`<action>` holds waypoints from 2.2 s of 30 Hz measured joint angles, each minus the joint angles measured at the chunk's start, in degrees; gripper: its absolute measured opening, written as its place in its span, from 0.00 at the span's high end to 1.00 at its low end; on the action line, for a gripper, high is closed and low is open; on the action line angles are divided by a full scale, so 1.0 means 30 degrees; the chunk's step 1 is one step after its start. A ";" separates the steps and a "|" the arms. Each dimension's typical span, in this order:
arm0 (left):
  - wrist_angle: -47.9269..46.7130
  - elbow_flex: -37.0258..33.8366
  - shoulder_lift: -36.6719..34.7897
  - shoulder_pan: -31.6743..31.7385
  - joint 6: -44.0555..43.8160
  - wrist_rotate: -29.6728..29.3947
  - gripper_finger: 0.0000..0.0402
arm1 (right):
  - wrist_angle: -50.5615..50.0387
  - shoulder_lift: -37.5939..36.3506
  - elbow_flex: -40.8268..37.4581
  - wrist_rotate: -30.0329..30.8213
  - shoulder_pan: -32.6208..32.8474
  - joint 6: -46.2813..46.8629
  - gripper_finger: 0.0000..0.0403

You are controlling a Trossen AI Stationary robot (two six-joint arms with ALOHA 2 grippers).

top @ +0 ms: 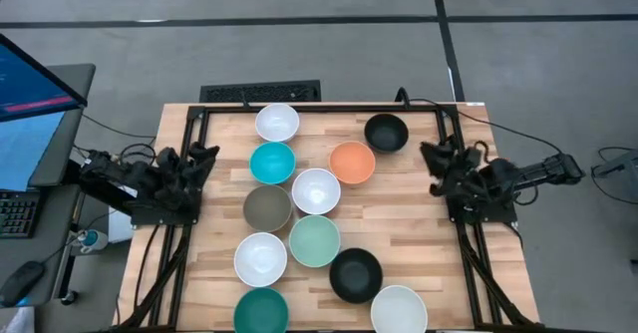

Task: Nest bowls inside each other
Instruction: Stack the white bowl on the light green bowl

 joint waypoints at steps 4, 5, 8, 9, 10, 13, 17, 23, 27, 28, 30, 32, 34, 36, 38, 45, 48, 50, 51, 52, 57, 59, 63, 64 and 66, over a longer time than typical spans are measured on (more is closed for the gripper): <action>-0.0736 -0.0013 0.0087 0.0042 -0.1787 0.2983 0.45 | 0.1304 0.0002 0.0000 -0.0183 0.0086 0.3260 0.75; -0.0922 0.0107 0.0079 0.0045 -0.1585 0.4818 0.45 | 0.1250 0.0004 0.0020 -0.0410 0.0066 0.4039 0.75; -0.3373 0.1798 0.0044 0.0153 -0.2400 0.6941 0.45 | 0.0922 0.0029 0.0473 -0.1902 -0.0045 0.5362 0.75; -0.5621 0.2894 0.0050 0.0228 -0.2937 0.6947 0.45 | 0.0582 0.0021 0.0899 -0.2283 -0.0112 0.5540 0.75; -0.8387 0.4135 0.0106 0.0336 -0.3538 0.7041 0.45 | -0.0132 0.0015 0.1464 -0.2509 -0.0194 0.5639 0.75; -1.5946 0.8670 0.1520 0.0646 -0.5045 0.7258 0.45 | -0.5042 0.0043 0.4278 -0.2580 -0.0486 0.5512 0.75; -2.1710 1.4288 0.4554 0.0794 -0.2855 0.7988 0.45 | -1.5194 0.1019 0.9559 -0.2594 -0.0924 0.5201 0.75; -2.4988 1.9865 0.7630 0.0787 0.0173 0.7970 0.45 | -2.5113 0.3485 1.5654 -0.2589 -0.1472 0.4534 0.75; -2.7418 2.1781 0.9247 0.0787 0.1755 0.8576 0.45 | -2.8925 0.4846 1.8405 -0.2422 -0.1494 0.0370 0.75; -2.7926 2.1963 0.9649 0.0787 0.2543 0.8458 0.45 | -2.9239 0.5067 1.8906 -0.2338 -0.1501 -0.0605 0.75; -2.8608 2.2039 1.0331 0.0787 0.4491 0.7506 0.45 | -2.9224 0.5327 1.9589 -0.2319 -0.1501 -0.1818 0.75; -2.9189 2.2039 1.0874 0.0787 0.6090 0.6504 0.45 | -2.8444 0.5462 1.9852 -0.2464 -0.1500 -0.2038 0.75; -2.9411 2.2039 1.1447 0.0787 0.6480 0.6119 0.45 | -2.7176 0.5490 1.9934 -0.2502 -0.1475 -0.1219 0.75; -2.8793 2.2039 1.2030 0.0787 0.5153 0.6350 0.45 | -2.6292 0.5450 1.9934 -0.2510 -0.1464 0.0469 0.75; -2.7829 2.2039 1.2588 0.0787 0.3433 0.7211 0.45 | -2.5569 0.5464 1.9941 -0.2517 -0.1462 0.2712 0.75; -2.2573 2.2039 1.4430 0.0787 0.2027 0.9921 0.45 | -2.4621 0.5464 1.9941 -0.2524 -0.1464 0.8006 0.75; -2.1025 2.2039 1.5007 0.0787 0.2198 0.9845 0.45 | -2.4577 0.5464 1.9941 -0.2515 -0.1491 0.8010 0.75; -1.9897 2.2039 1.5461 0.0787 0.1890 0.9669 0.45 | -2.4365 0.5464 1.9934 -0.2510 -0.1494 0.7416 0.75; -1.9447 2.2039 1.5725 0.0787 0.1578 0.9669 0.45 | -2.4330 0.5464 1.9934 -0.2510 -0.1494 0.7141 0.75; -1.9077 2.2039 1.5981 0.0787 0.1276 0.9708 0.45 | -2.4336 0.5464 1.9934 -0.2517 -0.1492 0.6893 0.75; -1.7083 2.2039 1.7041 0.0787 0.1352 0.8715 0.45 | -2.3584 0.5421 1.9926 -0.2506 -0.1487 0.6541 0.75; -1.6220 2.2039 1.7590 0.0787 0.0649 0.7960 0.45 | -2.3217 0.5501 1.9926 -0.2510 -0.1486 0.6534 0.75; -1.3511 2.2039 1.8676 0.1108 0.1525 0.6412 0.45 | -2.3126 0.5591 1.9919 -0.1667 -0.1494 0.6501 0.75; -1.2895 2.2039 1.8902 0.1165 0.2077 0.6029 0.45 | -2.3111 0.5571 1.9922 -0.1238 -0.1496 0.6500 0.75; -1.2062 2.2039 1.9310 0.1173 0.3177 0.5346 0.45 | -2.3201 0.5560 1.9926 -0.0835 -0.1501 0.6501 0.75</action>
